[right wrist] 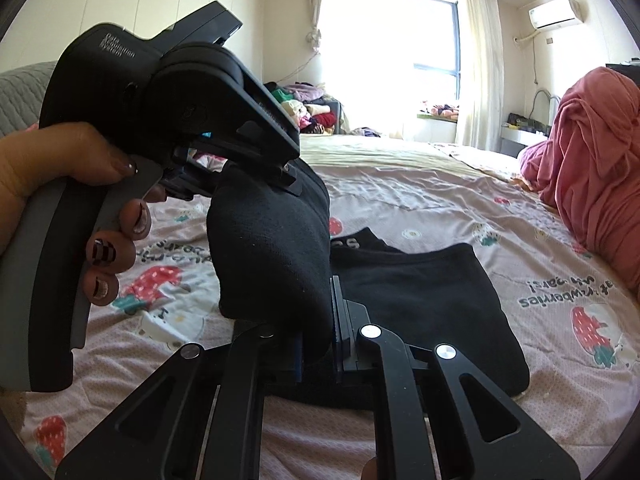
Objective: Fold small clothes
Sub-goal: 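Lift the gripped side with both tools and fold it over the other half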
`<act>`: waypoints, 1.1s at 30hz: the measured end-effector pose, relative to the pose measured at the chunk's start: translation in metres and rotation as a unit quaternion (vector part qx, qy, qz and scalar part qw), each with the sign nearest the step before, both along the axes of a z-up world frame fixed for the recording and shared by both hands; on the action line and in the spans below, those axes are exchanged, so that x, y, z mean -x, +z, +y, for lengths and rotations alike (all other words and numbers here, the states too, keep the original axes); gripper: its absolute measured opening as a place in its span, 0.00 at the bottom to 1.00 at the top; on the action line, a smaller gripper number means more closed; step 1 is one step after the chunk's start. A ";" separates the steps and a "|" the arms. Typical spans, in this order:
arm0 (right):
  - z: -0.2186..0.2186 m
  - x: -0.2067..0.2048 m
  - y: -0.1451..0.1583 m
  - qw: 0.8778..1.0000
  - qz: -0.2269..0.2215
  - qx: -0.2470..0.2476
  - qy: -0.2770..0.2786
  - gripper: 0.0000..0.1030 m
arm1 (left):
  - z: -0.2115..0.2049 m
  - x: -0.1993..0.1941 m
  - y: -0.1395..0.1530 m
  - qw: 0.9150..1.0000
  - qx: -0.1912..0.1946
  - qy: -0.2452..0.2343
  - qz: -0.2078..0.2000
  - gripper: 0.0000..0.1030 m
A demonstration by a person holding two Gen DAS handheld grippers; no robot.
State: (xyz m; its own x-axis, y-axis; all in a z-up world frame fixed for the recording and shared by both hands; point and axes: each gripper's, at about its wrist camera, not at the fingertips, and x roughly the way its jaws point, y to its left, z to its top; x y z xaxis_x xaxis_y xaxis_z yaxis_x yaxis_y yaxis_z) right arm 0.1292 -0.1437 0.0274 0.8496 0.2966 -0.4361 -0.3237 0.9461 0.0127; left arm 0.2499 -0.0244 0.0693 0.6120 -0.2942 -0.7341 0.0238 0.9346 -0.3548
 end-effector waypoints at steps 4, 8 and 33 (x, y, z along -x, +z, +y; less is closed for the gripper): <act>-0.007 -0.002 -0.003 1.000 0.007 -0.002 -0.002 0.09 | -0.006 -0.002 -0.004 1.000 0.003 -0.003 0.008 0.20; -0.014 -0.001 -0.006 1.000 0.012 -0.004 -0.009 0.09 | -0.014 -0.005 -0.005 1.000 0.000 -0.006 0.013 0.20; -0.083 -0.022 -0.035 0.983 0.117 -0.129 -0.059 0.09 | -0.080 -0.034 -0.044 0.998 0.014 -0.046 0.046 0.44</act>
